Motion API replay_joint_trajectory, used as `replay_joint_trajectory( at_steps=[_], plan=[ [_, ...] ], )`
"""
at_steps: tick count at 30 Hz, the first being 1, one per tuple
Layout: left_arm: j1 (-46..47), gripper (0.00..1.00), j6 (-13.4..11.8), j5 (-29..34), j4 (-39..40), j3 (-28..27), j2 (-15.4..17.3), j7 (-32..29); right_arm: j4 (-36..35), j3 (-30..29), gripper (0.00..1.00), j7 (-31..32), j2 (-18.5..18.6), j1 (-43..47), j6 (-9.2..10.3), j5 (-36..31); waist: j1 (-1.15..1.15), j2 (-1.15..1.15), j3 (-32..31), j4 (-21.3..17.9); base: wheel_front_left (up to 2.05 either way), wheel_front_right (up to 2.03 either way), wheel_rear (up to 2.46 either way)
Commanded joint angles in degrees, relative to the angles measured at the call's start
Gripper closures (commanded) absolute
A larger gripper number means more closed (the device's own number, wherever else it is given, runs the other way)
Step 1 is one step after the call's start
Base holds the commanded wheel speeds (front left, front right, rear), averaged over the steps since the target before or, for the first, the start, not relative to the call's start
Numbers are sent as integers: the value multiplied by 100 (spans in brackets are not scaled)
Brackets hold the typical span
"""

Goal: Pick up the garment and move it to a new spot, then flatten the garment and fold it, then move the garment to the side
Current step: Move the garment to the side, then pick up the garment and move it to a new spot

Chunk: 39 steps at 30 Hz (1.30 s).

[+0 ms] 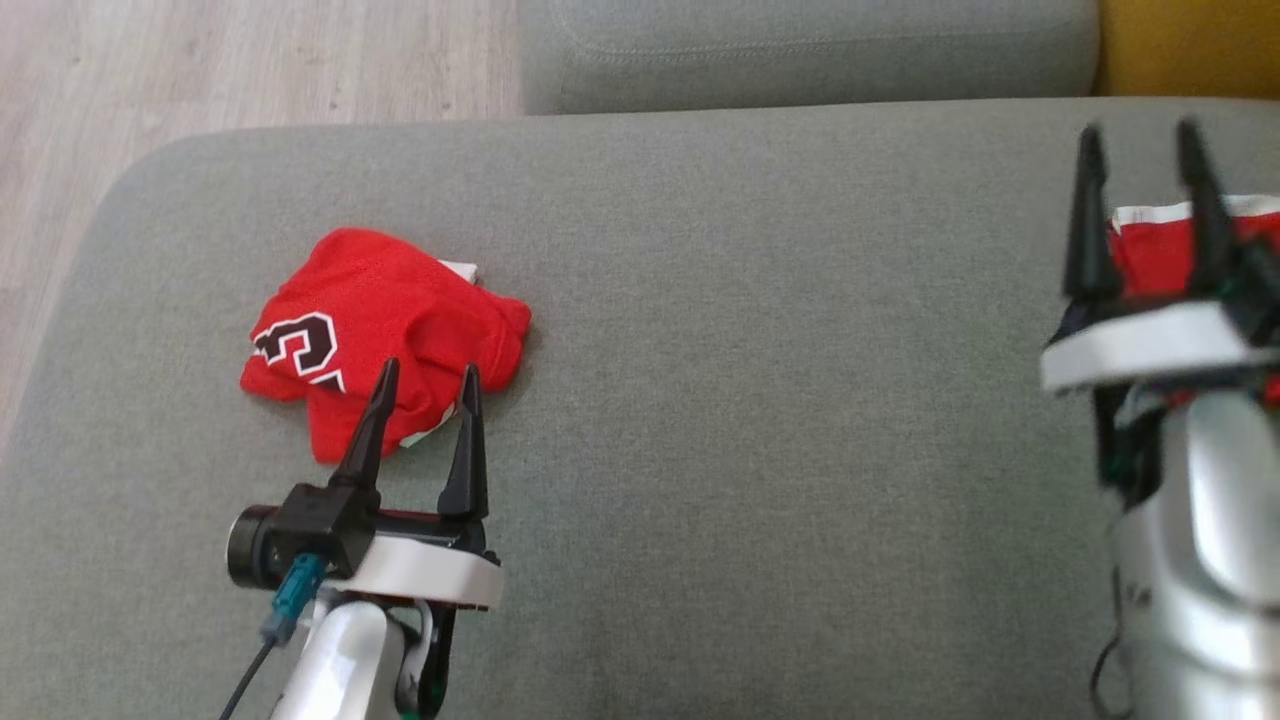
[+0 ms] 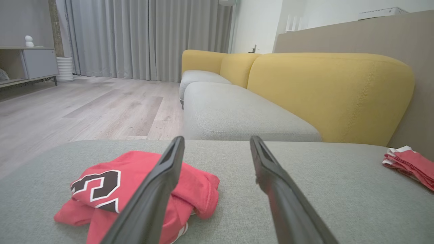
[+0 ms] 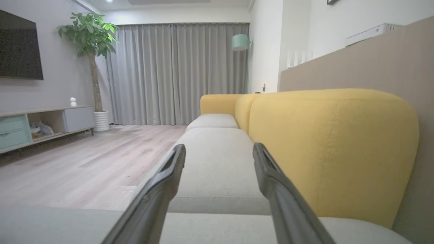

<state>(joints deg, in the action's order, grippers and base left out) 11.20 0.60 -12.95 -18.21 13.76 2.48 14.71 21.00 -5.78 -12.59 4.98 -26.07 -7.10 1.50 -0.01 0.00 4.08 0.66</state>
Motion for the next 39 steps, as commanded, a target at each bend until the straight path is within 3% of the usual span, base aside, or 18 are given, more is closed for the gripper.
replay_joint_trajectory(
  at_steps=[1, 5, 13, 27, 39],
  plan=[
    [111, 0, 41, 52, 204, -193, 40, 29, -223, 167, 0, 3, -65, -17, -39, 69, 1, 0, -17, -7, 0, 0, 0],
    [41, 0, 28, 9, 228, -129, 40, 29, -530, 484, 0, -5, -177, 626, -39, 272, 1, 0, -63, 6, 0, 0, 0],
    [-113, 0, 49, -149, 137, -33, 40, 29, -447, 865, 0, -197, -209, 1659, -39, 827, 1, 0, -128, 42, 0, 0, 0],
    [-138, 0, 22, -183, 115, -30, 40, 29, -527, 862, 0, -240, -210, 1775, -39, 895, 1, 0, -170, 133, 0, 0, 0],
    [-167, 0, -15, -142, 77, -7, 40, 29, -570, 1267, 0, -241, -210, 1976, -39, 1027, 1, 0, -324, 835, 0, 0, 0]
  ],
)
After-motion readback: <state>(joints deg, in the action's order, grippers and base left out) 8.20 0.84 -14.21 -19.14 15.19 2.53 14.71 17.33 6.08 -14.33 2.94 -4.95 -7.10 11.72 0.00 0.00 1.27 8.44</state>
